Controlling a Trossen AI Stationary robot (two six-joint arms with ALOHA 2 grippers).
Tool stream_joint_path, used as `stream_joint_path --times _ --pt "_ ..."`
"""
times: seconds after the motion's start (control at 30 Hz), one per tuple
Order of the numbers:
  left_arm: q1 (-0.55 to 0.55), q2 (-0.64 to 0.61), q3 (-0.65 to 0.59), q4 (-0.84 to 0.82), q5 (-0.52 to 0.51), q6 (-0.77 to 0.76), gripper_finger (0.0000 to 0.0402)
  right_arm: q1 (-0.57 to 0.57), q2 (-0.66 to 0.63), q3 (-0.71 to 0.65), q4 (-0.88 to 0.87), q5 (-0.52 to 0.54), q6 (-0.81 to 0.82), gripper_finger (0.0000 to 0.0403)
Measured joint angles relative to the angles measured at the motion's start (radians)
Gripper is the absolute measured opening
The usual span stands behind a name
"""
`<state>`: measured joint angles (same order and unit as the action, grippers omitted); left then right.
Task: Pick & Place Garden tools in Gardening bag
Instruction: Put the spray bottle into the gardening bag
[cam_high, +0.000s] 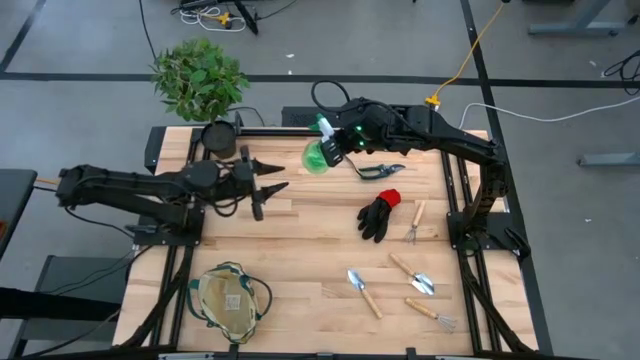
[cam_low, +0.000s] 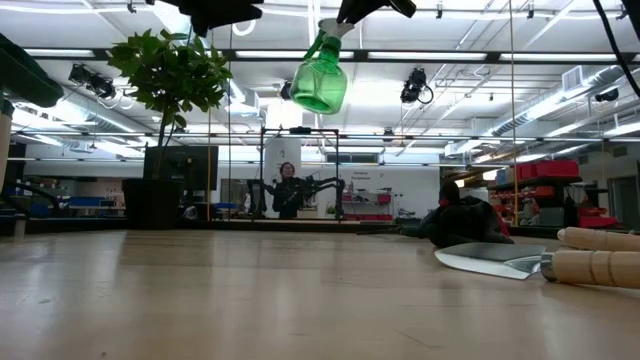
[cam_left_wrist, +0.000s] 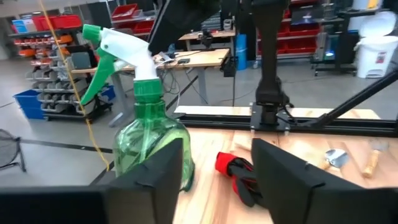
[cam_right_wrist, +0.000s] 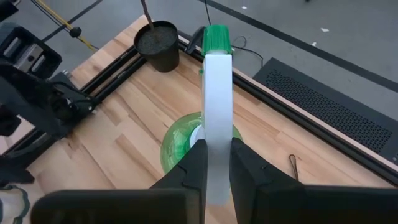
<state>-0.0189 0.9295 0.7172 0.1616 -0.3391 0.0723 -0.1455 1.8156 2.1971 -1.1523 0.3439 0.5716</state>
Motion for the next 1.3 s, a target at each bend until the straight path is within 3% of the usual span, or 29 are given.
stream_joint_path --times 0.3,0.8,1.07,1.3 --pt "0.022 0.152 0.136 -0.001 -0.073 0.0 0.0258 0.0 0.0 0.0 0.008 0.014 -0.005 0.0044" --pt "0.074 0.39 0.321 -0.002 -0.13 0.041 0.0253 0.0 0.0 0.0 0.012 0.016 -0.005 0.0044" --pt "0.077 0.434 0.347 -0.003 -0.248 0.082 0.0252 0.0 0.0 0.0 0.014 0.015 -0.005 0.0044" --pt "0.095 0.444 0.347 0.003 -0.252 0.082 0.0252 0.0 0.0 0.0 0.025 0.015 -0.008 0.0044"
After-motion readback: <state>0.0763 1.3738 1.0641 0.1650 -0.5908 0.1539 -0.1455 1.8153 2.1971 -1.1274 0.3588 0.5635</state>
